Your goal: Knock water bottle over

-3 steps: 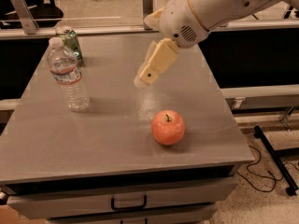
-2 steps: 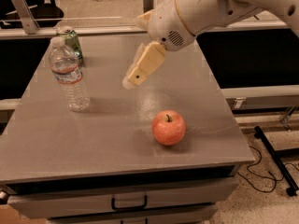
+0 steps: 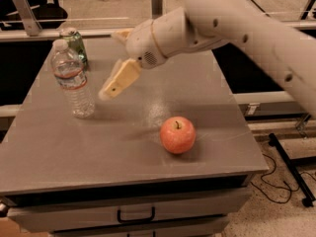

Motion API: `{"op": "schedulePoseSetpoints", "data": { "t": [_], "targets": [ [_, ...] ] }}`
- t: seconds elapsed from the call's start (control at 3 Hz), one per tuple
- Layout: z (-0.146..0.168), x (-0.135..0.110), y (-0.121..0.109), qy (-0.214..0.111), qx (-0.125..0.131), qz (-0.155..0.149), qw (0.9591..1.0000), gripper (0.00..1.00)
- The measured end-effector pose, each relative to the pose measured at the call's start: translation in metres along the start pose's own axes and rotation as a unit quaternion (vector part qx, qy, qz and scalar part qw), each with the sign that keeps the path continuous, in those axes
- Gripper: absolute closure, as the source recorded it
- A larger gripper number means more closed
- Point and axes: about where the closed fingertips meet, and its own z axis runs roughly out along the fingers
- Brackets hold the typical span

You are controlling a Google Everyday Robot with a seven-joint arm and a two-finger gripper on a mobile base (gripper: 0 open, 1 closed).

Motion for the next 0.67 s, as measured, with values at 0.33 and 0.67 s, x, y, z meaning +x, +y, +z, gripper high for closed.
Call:
{"op": "schedulePoseSetpoints", "data": {
  "t": [0.33,0.67],
  "targets": [
    [0.036,-0.005,0.009,-0.029,-0.029,0.006,0.9991,0.00],
    [0.069,-0.010,0.018,-0.059,-0.057,0.010,0.9966,0.00]
  ]
}}
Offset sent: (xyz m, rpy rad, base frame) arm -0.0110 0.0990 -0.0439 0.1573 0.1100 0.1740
